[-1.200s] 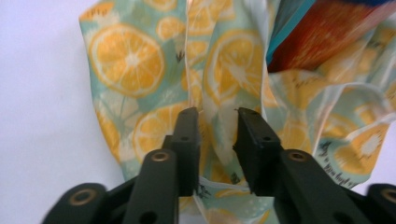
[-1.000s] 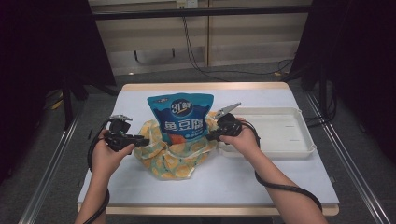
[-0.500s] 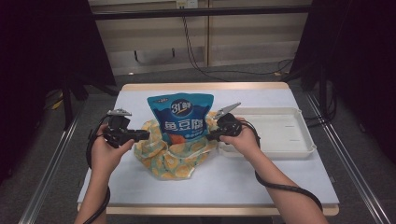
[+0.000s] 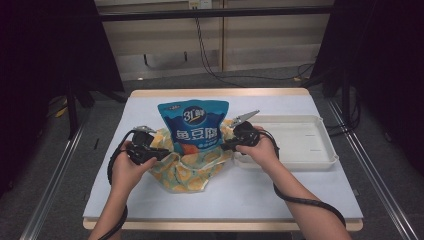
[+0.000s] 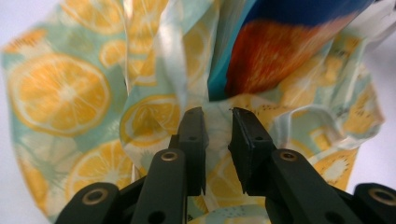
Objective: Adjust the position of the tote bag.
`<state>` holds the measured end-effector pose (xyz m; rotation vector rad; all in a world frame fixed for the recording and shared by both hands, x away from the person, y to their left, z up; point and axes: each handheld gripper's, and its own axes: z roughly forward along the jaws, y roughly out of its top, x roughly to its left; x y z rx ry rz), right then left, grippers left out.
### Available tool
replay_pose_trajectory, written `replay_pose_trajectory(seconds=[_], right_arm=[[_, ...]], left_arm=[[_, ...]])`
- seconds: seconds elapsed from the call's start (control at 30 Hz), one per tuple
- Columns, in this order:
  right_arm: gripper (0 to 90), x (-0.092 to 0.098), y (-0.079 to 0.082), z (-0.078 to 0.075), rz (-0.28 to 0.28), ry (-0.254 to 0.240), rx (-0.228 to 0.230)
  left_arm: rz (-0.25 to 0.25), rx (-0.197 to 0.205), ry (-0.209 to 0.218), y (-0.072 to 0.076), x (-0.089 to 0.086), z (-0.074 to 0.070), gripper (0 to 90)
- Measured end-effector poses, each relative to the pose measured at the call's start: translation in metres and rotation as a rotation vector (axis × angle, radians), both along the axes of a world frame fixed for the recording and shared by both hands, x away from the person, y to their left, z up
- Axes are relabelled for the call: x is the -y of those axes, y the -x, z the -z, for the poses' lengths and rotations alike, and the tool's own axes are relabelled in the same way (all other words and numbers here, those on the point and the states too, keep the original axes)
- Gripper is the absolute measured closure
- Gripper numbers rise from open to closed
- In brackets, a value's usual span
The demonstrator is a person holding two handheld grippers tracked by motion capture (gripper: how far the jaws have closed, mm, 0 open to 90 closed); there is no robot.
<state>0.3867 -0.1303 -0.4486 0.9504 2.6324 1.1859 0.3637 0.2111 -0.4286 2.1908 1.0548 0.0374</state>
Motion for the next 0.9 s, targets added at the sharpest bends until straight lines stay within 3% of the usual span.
replay_pose_trajectory(seconds=[0.2,0.27,0.57,0.9], right_arm=[[81.6,0.001,0.000,0.003,0.005,-0.003,-0.008],[83.4,0.002,0.000,0.004,-0.007,-0.002,-0.009],[80.6,0.003,0.000,0.005,0.000,0.000,-0.011],[69.4,0.017,0.003,-0.017,0.022,-0.035,0.022]], left_arm=[[-0.009,-0.036,-0.030,0.001,0.000,0.012,79.7],[0.019,-0.045,-0.049,0.001,-0.002,0.013,81.0],[0.002,-0.052,-0.046,0.004,0.000,0.015,84.1],[0.003,-0.046,-0.048,0.004,0.000,0.012,85.4]])
